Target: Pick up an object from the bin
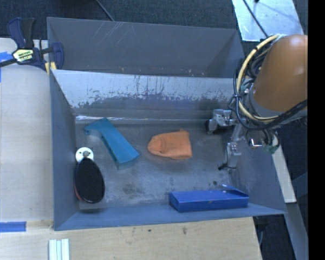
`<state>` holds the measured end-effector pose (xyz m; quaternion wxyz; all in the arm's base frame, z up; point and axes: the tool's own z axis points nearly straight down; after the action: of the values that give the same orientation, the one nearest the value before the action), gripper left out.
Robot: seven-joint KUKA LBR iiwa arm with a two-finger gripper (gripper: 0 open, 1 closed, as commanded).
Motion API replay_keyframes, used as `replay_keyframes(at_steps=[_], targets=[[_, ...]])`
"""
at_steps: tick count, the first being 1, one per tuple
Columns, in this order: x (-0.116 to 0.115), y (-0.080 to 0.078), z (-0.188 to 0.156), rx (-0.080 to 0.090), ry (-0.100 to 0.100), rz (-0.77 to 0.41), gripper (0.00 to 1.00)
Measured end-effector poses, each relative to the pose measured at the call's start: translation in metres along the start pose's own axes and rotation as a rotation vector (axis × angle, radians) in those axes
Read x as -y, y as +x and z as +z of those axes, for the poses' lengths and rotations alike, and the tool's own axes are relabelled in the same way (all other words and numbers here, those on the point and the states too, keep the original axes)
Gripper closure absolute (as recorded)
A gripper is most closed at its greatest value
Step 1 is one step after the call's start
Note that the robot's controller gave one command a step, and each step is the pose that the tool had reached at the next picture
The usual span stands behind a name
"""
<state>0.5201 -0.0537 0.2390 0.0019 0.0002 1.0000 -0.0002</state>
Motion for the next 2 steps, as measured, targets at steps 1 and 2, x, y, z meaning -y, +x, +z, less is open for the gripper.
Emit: replay_keyframes(at_steps=[1, 2], targets=[[-0.022, -0.035, 0.031, 0.01, 0.002, -0.068, 0.0], [-0.04, -0.039, 0.061, 0.001, -0.001, -0.039, 0.0]])
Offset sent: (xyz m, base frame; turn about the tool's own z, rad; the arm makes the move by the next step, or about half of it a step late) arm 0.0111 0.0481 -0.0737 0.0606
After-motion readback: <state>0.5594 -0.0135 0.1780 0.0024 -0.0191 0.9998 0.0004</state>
